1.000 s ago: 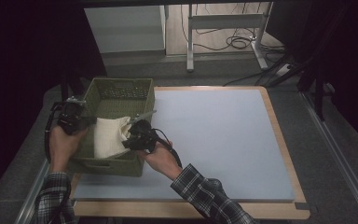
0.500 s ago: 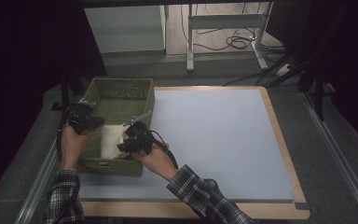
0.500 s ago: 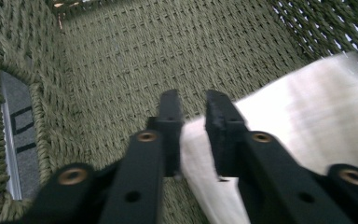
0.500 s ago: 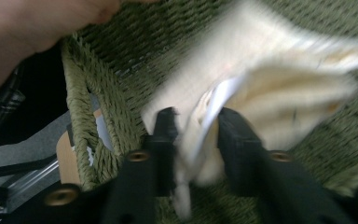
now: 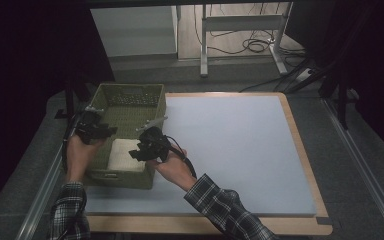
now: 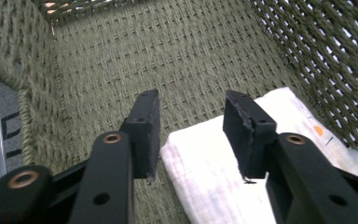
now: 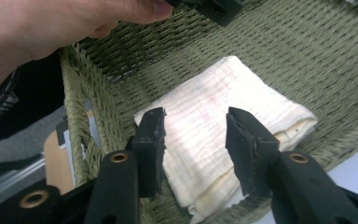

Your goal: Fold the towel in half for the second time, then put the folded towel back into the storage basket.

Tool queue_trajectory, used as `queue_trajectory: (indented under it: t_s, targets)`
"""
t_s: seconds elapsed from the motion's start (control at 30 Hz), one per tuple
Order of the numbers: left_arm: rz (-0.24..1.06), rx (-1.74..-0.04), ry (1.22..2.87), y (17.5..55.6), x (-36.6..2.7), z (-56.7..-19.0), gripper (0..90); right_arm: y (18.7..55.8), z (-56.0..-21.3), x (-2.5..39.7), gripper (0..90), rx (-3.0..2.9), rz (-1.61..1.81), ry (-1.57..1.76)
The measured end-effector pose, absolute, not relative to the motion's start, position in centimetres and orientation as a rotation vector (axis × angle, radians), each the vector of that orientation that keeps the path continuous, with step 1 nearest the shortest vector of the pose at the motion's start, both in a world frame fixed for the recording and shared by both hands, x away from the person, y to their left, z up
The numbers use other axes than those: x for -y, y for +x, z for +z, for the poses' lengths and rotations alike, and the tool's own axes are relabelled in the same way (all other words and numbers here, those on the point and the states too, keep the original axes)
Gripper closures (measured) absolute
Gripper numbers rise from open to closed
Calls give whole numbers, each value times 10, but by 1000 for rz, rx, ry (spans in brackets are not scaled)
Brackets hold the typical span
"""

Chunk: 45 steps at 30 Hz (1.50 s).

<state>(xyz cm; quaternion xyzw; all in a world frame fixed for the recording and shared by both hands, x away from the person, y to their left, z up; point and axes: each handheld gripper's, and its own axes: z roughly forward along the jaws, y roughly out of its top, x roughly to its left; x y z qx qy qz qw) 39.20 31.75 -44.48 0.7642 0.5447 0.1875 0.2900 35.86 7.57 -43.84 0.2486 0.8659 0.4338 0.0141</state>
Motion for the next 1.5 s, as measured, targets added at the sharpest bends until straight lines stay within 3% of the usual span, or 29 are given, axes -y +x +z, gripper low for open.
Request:
queue_trajectory:
  t_s: [0.43, 0.93, 1.5]
  targets:
    - [448, -1429, 2031, 395, -303, -444, 380, 358, -427, -50, 381, -2624, 1318, 653]
    - [371, -1401, 2021, 400, -280, -440, 230, 360, -432, 0, 290, -2583, 1298, 654]
    - [341, -1308, 2037, 403, -240, -420, 146, 361, -445, 56, 254, -2564, 1262, 719]
